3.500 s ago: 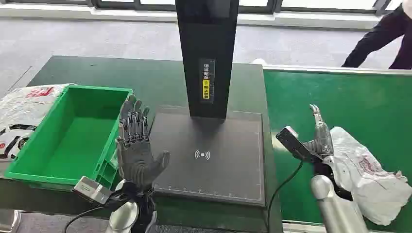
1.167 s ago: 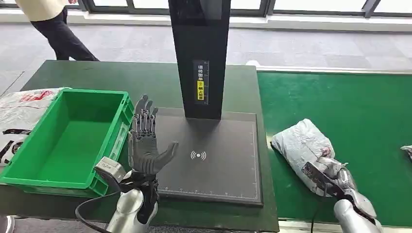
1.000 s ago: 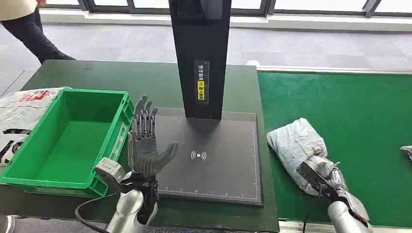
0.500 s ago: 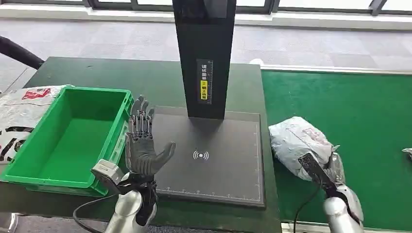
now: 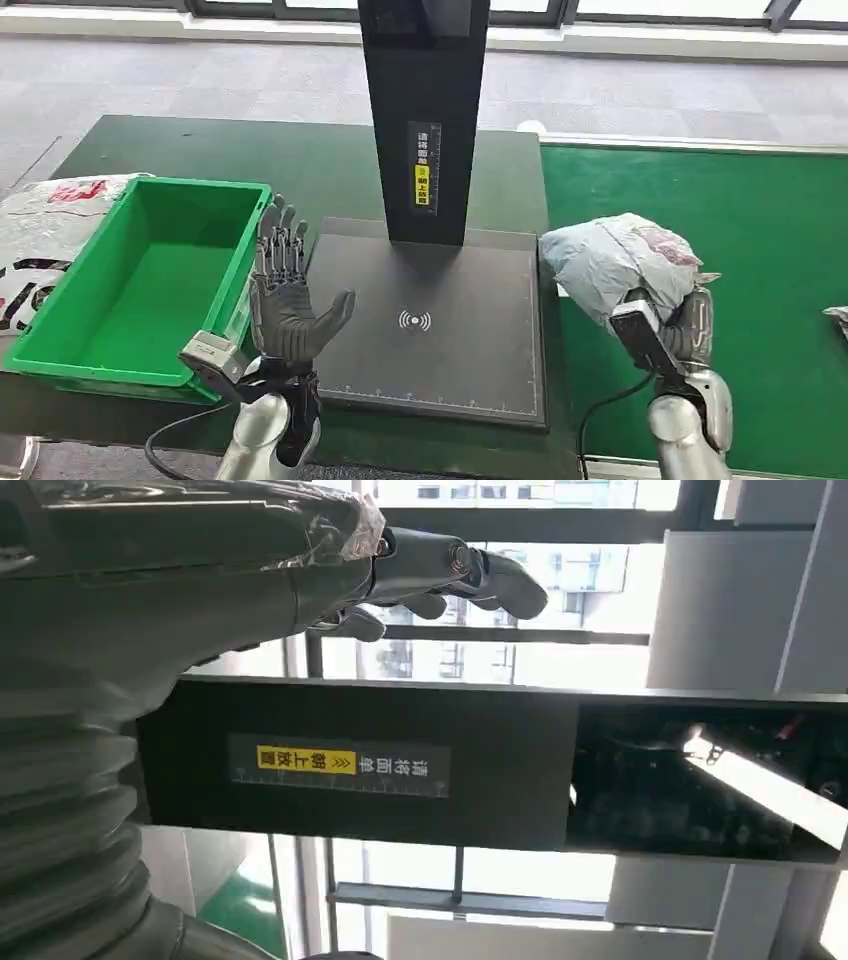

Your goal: Moved the parcel from conveyor to table for the left to box.

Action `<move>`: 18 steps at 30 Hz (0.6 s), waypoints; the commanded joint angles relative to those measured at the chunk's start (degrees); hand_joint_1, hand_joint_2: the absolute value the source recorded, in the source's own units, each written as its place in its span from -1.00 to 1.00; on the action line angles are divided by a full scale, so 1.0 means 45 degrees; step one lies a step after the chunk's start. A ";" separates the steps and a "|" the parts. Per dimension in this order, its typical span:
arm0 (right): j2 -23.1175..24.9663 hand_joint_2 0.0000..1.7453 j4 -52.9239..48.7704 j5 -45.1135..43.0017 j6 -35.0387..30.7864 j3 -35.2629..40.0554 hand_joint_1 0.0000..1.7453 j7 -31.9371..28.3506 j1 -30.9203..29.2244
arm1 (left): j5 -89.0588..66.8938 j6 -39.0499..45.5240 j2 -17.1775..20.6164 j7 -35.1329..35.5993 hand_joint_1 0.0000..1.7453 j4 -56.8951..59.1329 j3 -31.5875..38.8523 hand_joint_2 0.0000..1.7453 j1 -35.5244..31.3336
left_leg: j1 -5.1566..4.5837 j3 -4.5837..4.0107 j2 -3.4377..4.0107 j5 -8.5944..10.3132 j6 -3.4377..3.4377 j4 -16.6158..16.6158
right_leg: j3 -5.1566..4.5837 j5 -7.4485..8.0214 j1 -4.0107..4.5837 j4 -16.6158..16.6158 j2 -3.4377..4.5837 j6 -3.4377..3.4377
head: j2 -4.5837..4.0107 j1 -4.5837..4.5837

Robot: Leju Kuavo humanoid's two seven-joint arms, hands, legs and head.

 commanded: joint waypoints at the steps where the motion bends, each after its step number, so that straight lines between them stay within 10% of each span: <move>1: 0.0685 1.00 -0.3052 0.0675 -0.1272 0.4002 1.00 -0.0516 0.0585 | -0.0066 -0.0021 -0.0047 0.0034 -1.00 0.0602 0.0476 1.00 -0.0239 | -0.0003 0.0010 0.0057 -0.0003 0.0005 -0.0016 | -0.0021 0.0007 0.0003 0.0001 0.0038 -0.0025 | 0.0000 0.0000; 18: 0.1575 1.00 -0.0021 -0.2104 0.0336 0.8855 1.00 -0.0393 -0.2091 | -0.0109 -0.0137 -0.0267 0.0034 -1.00 0.1332 -0.0029 1.00 -0.0651 | 0.0006 0.0120 0.0033 0.0034 -0.0005 -0.0034 | -0.0009 0.0010 0.0018 -0.0014 0.0000 -0.0044 | 0.0000 0.0000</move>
